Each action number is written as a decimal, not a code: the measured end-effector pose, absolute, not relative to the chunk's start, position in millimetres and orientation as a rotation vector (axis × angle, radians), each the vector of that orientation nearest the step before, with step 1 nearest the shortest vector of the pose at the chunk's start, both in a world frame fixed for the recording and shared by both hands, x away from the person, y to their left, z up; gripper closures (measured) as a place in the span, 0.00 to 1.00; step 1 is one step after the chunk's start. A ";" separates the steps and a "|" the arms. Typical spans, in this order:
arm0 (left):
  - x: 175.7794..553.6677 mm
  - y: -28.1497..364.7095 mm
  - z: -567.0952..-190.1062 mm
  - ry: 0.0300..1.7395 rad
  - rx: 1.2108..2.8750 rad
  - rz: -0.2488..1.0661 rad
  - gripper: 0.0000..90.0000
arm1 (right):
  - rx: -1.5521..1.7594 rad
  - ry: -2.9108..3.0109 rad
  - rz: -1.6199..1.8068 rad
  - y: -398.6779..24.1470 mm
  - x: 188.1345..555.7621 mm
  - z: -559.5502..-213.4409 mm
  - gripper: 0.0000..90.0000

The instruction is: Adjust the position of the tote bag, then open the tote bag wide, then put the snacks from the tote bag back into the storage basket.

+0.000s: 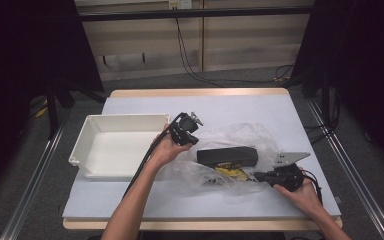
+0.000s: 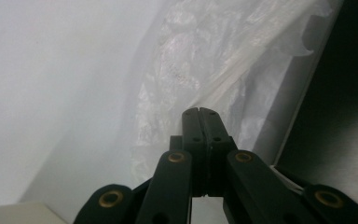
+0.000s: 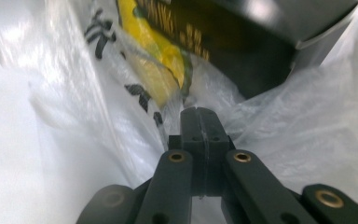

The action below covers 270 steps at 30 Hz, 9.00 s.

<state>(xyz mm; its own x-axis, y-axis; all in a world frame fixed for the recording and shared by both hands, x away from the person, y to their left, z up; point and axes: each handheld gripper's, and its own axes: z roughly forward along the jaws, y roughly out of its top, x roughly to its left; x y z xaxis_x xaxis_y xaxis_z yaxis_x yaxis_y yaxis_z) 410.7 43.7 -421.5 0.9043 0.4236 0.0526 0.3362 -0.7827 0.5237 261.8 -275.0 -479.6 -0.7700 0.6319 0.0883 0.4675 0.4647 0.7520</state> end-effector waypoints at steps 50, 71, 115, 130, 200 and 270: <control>354.2 50.6 -397.0 0.200 2.433 0.131 0.60 | 1.075 2.057 1.490 -301.1 179.5 -456.4 0.05; 367.0 41.7 -409.3 0.181 2.516 0.093 0.47 | 1.023 2.121 1.504 -299.9 184.9 -464.2 0.01; 376.4 11.8 -428.7 0.104 2.699 0.024 0.46 | 0.996 2.154 1.501 -297.5 186.7 -465.2 0.01; 375.8 17.9 -416.0 0.131 2.662 -0.006 0.48 | 0.993 2.144 1.507 -298.8 185.9 -464.8 0.01; 348.1 49.8 -352.3 0.054 2.606 -0.009 0.48 | 0.965 1.973 1.603 -299.4 178.9 -464.9 0.00; 379.3 234.9 -304.3 0.374 2.434 0.253 0.48 | 0.956 1.970 1.588 -296.1 180.2 -466.8 0.00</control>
<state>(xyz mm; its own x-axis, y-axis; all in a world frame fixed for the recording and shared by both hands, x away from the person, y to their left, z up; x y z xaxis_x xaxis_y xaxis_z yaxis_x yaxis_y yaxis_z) 379.3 234.9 -304.3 0.9406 0.3284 0.0863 0.2022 -0.7458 0.6347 180.2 -296.1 -466.8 -0.6684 0.7387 0.0873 0.2423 0.1052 0.9645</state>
